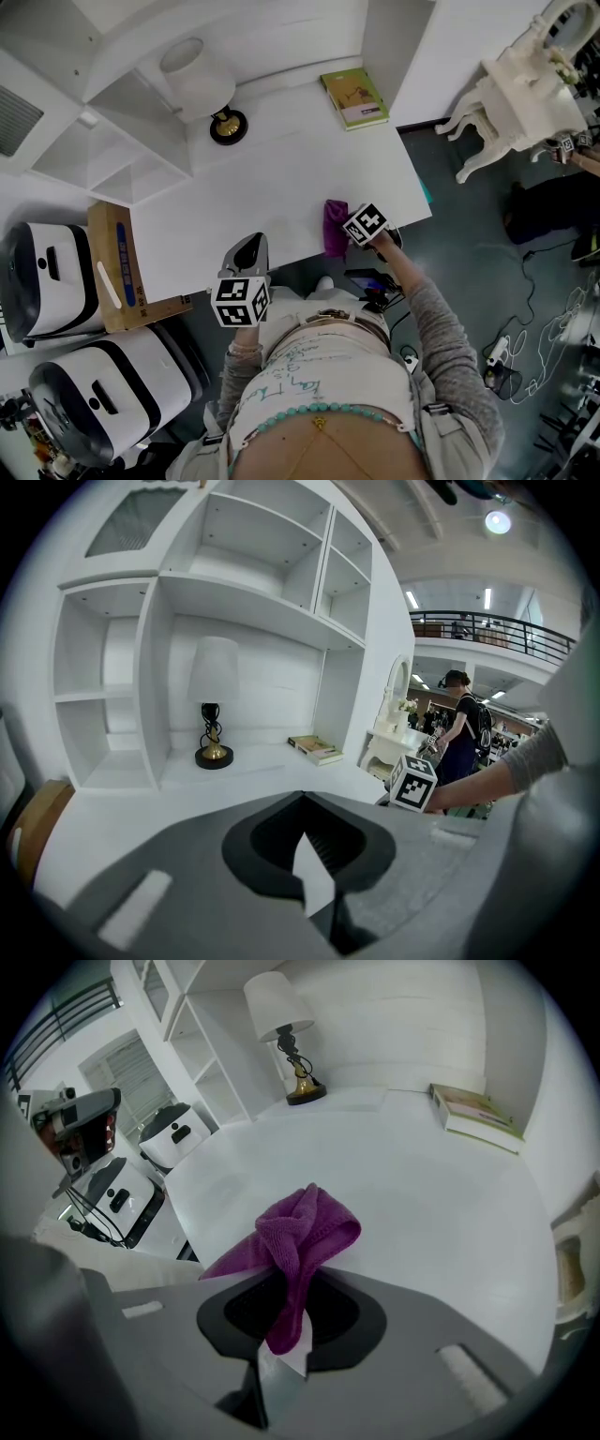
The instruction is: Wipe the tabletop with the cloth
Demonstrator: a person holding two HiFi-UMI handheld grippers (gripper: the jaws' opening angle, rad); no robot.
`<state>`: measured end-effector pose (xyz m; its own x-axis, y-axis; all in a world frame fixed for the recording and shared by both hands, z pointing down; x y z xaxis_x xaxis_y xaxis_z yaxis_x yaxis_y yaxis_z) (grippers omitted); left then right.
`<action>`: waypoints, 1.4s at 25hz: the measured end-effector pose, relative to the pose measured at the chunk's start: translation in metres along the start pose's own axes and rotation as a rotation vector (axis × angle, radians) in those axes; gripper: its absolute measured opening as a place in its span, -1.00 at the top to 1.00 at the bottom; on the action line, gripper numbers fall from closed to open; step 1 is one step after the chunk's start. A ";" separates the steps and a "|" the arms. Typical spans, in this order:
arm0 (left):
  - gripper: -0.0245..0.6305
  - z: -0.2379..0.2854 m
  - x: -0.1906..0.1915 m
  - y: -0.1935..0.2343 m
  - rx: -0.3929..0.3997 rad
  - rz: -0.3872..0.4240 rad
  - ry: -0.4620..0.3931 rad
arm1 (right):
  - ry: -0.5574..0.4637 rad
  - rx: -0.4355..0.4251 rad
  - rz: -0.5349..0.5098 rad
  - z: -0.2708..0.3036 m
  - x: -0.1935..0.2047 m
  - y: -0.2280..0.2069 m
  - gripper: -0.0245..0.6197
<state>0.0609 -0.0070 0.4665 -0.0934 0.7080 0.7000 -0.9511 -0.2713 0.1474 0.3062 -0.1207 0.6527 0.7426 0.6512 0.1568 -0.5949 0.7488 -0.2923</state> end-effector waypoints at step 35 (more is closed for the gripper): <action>0.92 0.005 0.000 -0.005 0.013 0.012 0.008 | -0.010 0.099 0.212 -0.033 0.064 -0.073 0.65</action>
<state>0.0674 -0.0087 0.4688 -0.1072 0.7101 0.6959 -0.9461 -0.2880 0.1482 0.4073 -0.1373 0.6527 0.5949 0.7961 0.1111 -0.7649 0.6032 -0.2260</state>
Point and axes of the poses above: the fingertips, and each gripper's own axes: z forward along the fingers, y to its left, x out of its underside, the point moved 8 cm from there along -z, backward along the fingers, and after that the axes turned 14 degrees about y, right-handed, at the moved point
